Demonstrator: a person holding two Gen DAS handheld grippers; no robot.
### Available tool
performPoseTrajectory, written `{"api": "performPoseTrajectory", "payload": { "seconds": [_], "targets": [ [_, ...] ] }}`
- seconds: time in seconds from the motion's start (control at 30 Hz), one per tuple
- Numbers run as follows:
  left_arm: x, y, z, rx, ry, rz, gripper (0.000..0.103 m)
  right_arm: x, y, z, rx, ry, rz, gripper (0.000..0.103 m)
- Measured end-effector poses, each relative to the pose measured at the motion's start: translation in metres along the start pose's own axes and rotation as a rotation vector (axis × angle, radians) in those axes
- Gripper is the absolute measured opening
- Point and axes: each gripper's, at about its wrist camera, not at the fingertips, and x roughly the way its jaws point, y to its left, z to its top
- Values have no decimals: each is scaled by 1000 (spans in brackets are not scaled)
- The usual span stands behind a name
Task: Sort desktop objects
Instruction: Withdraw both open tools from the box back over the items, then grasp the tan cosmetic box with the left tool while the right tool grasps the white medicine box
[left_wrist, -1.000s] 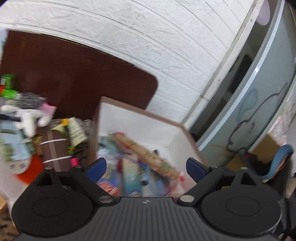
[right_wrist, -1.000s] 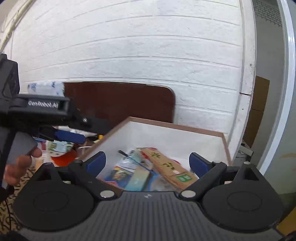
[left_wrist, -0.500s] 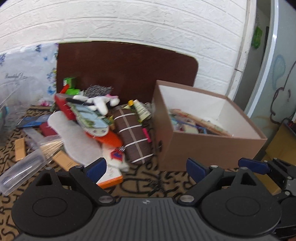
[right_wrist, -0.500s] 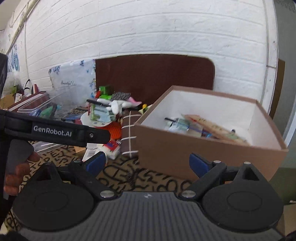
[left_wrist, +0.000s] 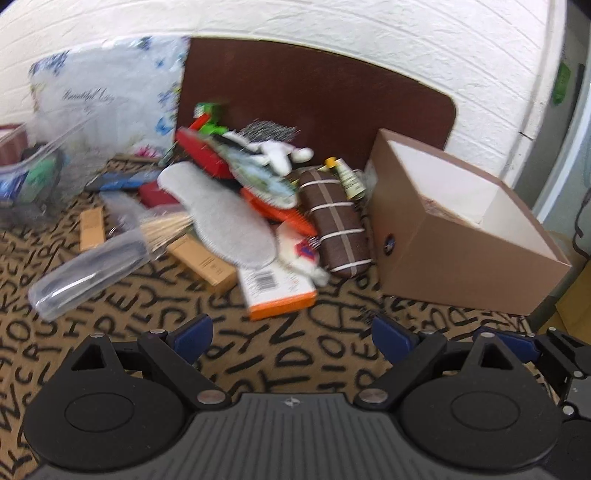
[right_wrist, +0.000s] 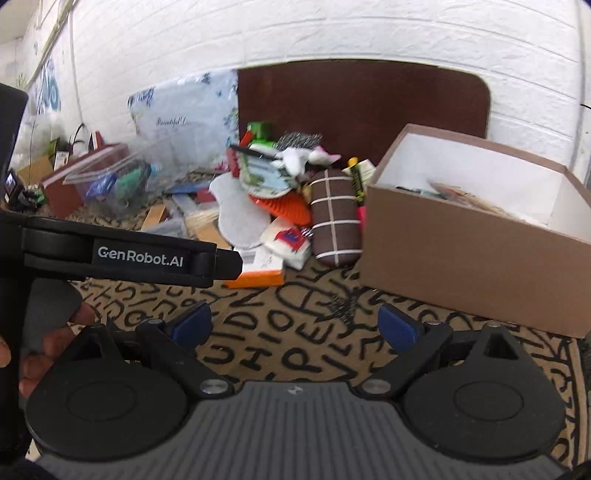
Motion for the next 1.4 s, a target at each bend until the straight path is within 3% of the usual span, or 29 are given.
{"api": "performPoseTrajectory", "payload": {
  "seconds": [0.33,0.6,0.83,1.13,1.4],
  "targets": [
    [7,38,-11,-90,35,47,95,24,21,-3,-39,55,2,95],
    [23,62,-9,-169,39,-37,95,44,31,-4,-124,37,44,94],
    [48,73,2,-209,24,-88,93,69,34,3,-125,31,99,94],
    [93,90,26,-274,39,-23,81,110,35,13,-109,67,98,87],
    [119,91,34,-236,42,5,79,139,35,19,-115,79,77,85]
  ]
}}
